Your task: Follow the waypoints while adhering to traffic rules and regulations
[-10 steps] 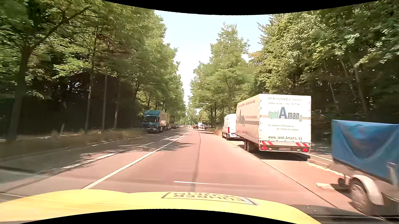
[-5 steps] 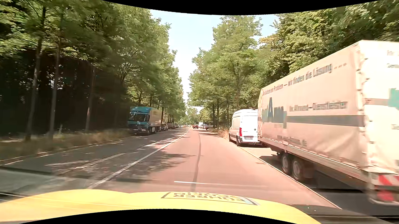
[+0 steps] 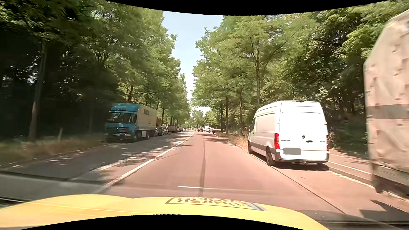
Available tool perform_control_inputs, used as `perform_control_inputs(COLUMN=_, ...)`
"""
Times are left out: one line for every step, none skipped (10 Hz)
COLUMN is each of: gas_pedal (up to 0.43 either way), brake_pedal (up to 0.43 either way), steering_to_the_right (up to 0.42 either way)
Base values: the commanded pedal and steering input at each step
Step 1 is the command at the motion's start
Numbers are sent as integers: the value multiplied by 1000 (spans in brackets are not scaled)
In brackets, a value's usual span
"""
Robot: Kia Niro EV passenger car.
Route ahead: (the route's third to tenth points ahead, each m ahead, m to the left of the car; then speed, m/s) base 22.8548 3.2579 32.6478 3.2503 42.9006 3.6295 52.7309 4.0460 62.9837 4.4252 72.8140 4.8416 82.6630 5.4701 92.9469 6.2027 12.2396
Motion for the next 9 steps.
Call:
perform_control_inputs(gas_pedal=87, brake_pedal=0, steering_to_the_right=-7)
perform_control_inputs(gas_pedal=79, brake_pedal=0, steering_to_the_right=-7)
perform_control_inputs(gas_pedal=79, brake_pedal=0, steering_to_the_right=-8)
perform_control_inputs(gas_pedal=79, brake_pedal=0, steering_to_the_right=-8)
perform_control_inputs(gas_pedal=79, brake_pedal=0, steering_to_the_right=-9)
perform_control_inputs(gas_pedal=79, brake_pedal=0, steering_to_the_right=-9)
perform_control_inputs(gas_pedal=79, brake_pedal=0, steering_to_the_right=-9)
perform_control_inputs(gas_pedal=79, brake_pedal=0, steering_to_the_right=-8)
perform_control_inputs(gas_pedal=79, brake_pedal=0, steering_to_the_right=-6)
